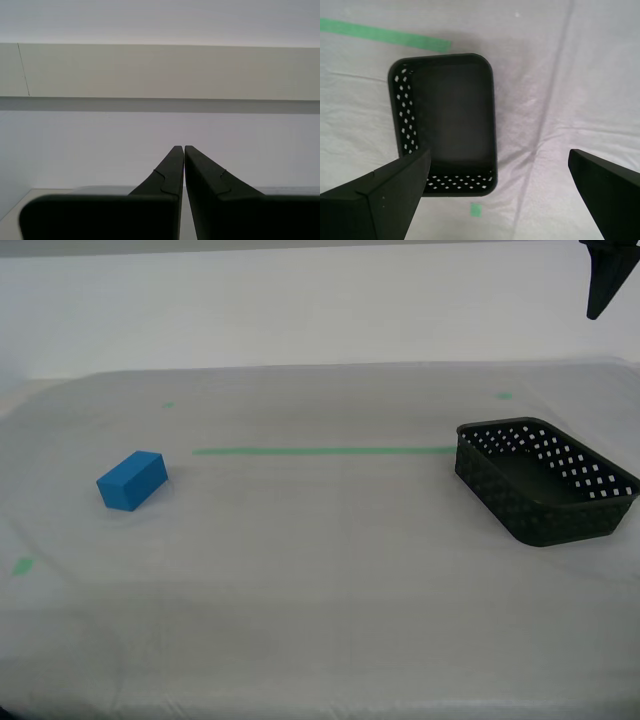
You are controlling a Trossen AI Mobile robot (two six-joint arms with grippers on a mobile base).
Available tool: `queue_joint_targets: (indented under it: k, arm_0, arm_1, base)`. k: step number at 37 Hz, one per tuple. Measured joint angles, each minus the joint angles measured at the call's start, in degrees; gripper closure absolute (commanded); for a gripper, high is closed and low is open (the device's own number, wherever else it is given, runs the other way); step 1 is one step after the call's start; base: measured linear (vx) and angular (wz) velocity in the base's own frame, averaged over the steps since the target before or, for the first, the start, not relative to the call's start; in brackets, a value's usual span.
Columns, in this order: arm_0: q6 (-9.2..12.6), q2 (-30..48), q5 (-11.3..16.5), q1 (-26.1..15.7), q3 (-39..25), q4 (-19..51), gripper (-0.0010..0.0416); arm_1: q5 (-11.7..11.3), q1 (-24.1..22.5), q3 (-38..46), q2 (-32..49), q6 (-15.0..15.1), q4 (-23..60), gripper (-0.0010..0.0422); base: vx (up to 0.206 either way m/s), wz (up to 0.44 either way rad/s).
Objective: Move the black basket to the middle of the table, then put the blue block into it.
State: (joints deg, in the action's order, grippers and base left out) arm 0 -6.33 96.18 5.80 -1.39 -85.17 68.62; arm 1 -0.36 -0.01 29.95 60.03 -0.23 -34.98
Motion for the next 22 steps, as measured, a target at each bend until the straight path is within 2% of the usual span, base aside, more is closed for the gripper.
queue_joint_targets:
  k: [12, 22]
  arm_0:
    - [0.04, 0.0, 0.17, -0.2, 0.61, -0.5, 0.0014]
    - [0.09, 0.0, 0.2, -0.52, 6.6, -3.67, 0.0016]
  arm_1:
    - [0.0, 0.0, 0.0, 0.0, 0.0, 0.0, 0.0412]
    - [0.0, 0.0, 0.0, 0.0, 0.0, 0.0, 0.0412]
  base:
    - [0.0, 0.0]
    - [0.0, 0.0]
